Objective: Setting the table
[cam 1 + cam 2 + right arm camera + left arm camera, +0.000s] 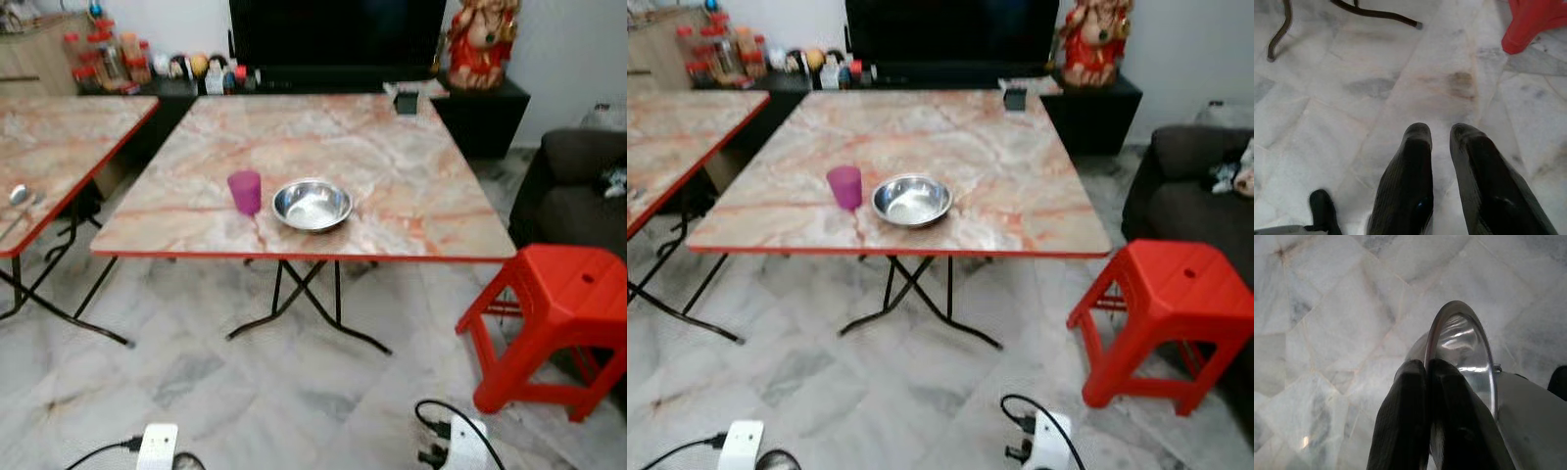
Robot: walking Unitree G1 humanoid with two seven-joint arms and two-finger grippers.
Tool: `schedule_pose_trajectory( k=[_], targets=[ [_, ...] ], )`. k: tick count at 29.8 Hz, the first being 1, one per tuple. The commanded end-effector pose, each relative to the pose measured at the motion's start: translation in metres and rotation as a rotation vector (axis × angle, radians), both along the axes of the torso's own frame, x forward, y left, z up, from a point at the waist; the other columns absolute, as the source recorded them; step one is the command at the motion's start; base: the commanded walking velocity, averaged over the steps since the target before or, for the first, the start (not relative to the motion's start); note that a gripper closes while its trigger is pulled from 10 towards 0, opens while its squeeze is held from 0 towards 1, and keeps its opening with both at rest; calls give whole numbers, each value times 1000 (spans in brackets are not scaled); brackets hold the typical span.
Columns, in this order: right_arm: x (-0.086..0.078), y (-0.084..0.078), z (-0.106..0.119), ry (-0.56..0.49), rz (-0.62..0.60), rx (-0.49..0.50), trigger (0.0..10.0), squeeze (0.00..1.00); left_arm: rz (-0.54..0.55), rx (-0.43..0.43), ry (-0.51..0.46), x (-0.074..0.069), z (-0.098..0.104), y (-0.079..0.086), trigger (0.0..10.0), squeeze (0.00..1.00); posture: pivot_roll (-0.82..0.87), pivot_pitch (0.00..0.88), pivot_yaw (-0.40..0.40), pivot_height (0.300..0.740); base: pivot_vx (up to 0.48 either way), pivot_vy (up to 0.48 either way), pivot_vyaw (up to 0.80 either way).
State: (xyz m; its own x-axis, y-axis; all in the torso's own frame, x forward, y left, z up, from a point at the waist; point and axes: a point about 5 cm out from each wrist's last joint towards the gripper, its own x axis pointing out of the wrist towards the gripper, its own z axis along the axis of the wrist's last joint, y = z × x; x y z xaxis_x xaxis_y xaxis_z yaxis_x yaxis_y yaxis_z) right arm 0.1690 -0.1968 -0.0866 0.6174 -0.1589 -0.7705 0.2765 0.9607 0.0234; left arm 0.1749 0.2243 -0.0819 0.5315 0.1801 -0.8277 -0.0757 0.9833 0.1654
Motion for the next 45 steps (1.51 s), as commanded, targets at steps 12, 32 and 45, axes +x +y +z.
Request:
schedule_pose_trajectory(
  k=[12,32,45],
  targets=[
    [3,-9,3,-16,-12,-14,10000,0,222,-77,-313,30,22,5,10000,0,-49,0,-8,740,0,-216,0],
    [3,-15,4,-21,8,-26,10000,0,728,-438,-445,19,16,4,10000,0,-34,0,-54,740,0,0,0],
    [5,-14,5,-37,6,-19,10000,0,593,-362,-370,16,13,2,10000,0,-55,0,-33,740,40,0,0]
  ],
)
